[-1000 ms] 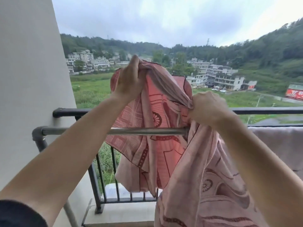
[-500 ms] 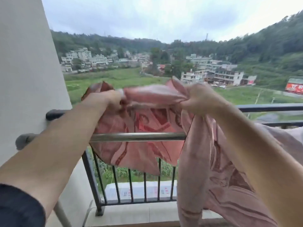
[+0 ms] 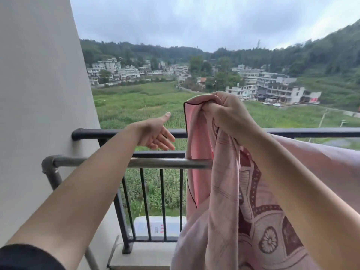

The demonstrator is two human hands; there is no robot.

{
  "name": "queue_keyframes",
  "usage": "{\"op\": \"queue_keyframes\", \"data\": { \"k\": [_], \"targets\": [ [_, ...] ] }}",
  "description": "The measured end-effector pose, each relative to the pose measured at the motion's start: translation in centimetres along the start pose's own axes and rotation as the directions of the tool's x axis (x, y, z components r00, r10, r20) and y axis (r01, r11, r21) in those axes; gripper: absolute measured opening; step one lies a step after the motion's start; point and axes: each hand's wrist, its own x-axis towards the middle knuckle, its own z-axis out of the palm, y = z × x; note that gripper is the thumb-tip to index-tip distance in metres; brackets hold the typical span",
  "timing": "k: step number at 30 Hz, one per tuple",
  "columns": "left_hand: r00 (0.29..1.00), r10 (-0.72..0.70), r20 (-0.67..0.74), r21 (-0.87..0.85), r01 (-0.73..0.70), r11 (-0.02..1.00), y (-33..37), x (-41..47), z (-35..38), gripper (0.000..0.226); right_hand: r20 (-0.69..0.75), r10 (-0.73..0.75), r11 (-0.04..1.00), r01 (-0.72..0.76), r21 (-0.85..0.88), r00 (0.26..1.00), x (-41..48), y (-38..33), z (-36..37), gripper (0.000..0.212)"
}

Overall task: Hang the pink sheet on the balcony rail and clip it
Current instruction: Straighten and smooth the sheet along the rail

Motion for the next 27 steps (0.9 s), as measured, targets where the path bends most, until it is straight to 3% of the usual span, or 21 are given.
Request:
{"op": "queue_keyframes", "data": {
  "k": [3, 5, 10, 13, 15, 17, 19, 20, 21, 23, 25, 27],
  "targets": [
    [0.97, -0.01, 0.242, -0.02, 0.015, 1.0, 0.4, 0.9, 1.7, 0.093, -0.058, -0.079, 0.981, 0.088, 0.172, 0.995, -0.4, -0.6, 0.0, 0.028],
    [0.927, 0.012, 0.374, -0.038, 0.003, 0.999, 0.6, 1.1, 2.9, 0.094, -0.086, -0.12, 0.972, 0.135, 0.195, 0.989, -0.6, -0.8, -0.3, 0.025],
    [0.885, 0.165, 0.435, -0.085, -0.142, 0.986, 1.2, 0.8, 4.0, 0.025, -0.123, -0.174, 0.972, 0.19, 0.137, 0.977, -1.4, -0.9, -0.9, 0.015],
    [0.797, 0.022, 0.603, 0.094, -0.099, 0.991, 0.7, 0.4, 3.2, 0.045, -0.131, -0.207, 0.975, 0.216, 0.056, 0.97, -1.8, -1.2, -0.6, 0.018],
    [0.774, 0.001, 0.633, 0.132, -0.11, 0.985, 0.4, -0.3, 3.5, 0.04, -0.11, -0.215, 0.975, 0.22, 0.032, 0.97, -2.2, -1.6, -0.5, 0.017],
    [0.848, 0.113, 0.519, 0.03, -0.15, 0.988, 0.6, -1.4, 4.1, 0.027, -0.073, -0.231, 0.973, 0.232, 0.008, 0.97, -2.9, -2.2, -0.4, 0.017],
    [0.949, 0.252, 0.188, -0.166, -0.222, 0.961, 0.8, -2.0, 4.1, 0.036, -0.055, -0.271, 0.957, 0.263, -0.12, 0.961, -3.9, -3.0, -0.2, 0.016],
    [0.958, 0.286, -0.017, -0.313, -0.276, 0.909, 0.9, -1.7, 3.3, 0.026, -0.035, -0.285, 0.941, 0.273, -0.201, 0.958, -4.4, -3.2, 0.0, 0.015],
    [0.934, 0.285, -0.217, -0.437, -0.354, 0.827, 1.1, -1.4, 2.0, 0.018, 0.005, -0.283, 0.923, 0.274, -0.268, 0.959, -4.9, -3.4, 0.2, 0.015],
    [0.84, 0.28, -0.466, -0.611, -0.534, 0.585, 1.7, -1.8, -1.3, 0.02, 0.155, -0.209, 0.911, 0.25, -0.33, 0.966, -6.1, -3.7, 0.7, 0.021],
    [0.765, 0.277, -0.582, -0.65, -0.642, 0.407, 2.4, -3.4, -3.9, 0.026, 0.236, -0.136, 0.913, 0.214, -0.348, 0.962, -6.9, -3.8, 1.7, 0.024],
    [0.723, 0.283, -0.63, -0.689, -0.689, 0.227, 3.0, -6.0, -5.5, 0.033, 0.2, -0.167, 0.911, 0.229, -0.343, 0.965, -7.4, -4.3, 3.0, 0.022]
  ]
}}
